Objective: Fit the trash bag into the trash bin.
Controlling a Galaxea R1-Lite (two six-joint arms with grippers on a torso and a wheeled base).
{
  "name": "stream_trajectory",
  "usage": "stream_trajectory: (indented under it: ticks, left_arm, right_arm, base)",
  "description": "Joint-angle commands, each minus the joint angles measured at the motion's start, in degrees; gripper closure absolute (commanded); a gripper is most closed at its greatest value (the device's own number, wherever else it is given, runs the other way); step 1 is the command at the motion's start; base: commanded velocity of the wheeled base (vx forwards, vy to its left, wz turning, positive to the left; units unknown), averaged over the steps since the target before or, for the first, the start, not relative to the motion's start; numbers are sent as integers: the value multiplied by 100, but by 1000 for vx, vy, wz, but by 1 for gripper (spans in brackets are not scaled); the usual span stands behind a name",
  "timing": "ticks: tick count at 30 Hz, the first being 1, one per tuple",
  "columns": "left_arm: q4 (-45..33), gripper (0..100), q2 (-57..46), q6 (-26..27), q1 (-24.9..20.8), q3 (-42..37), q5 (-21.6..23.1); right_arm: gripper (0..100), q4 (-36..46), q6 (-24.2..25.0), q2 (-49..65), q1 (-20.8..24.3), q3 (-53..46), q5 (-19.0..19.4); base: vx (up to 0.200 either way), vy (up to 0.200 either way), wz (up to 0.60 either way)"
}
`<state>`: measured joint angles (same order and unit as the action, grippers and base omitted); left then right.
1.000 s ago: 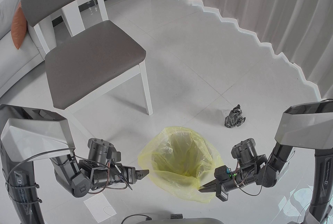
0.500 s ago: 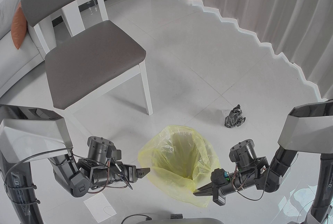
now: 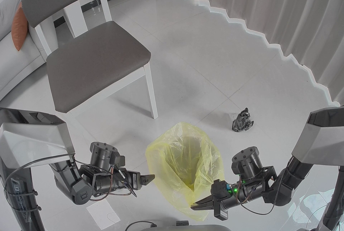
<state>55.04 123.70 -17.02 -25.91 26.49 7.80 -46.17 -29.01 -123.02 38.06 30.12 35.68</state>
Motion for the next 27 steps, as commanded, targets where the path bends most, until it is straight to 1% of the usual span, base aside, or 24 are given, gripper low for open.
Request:
stream_trajectory:
  ticks: [1,7,12,14,21,27]
  left_arm:
    - [7,0,32,-3,-2,23,2]
    - [7,0,49,-12,-29,49,2]
    - [7,0,49,-12,-29,67,2]
    - [7,0,58,-12,-11,93,2]
    - [7,0,163,-12,-11,190,11]
    - [-2,0,260,-21,-81,374,11]
  right_arm:
    - [100,-15,124,32,202,29,-9]
    - [100,-68,168,-372,219,73,-26]
    - [100,-68,142,-821,132,354,-26]
    - [100,-59,133,-1040,-62,521,-17]
    - [100,-24,115,-1172,-563,688,-9]
    - [100,20,142,-1365,-633,829,-9]
  base:
    - [0,0,0]
    - [0,0,0]
    - [0,0,0]
    - [0,0,0]
    - [0,0,0]
    - [0,0,0]
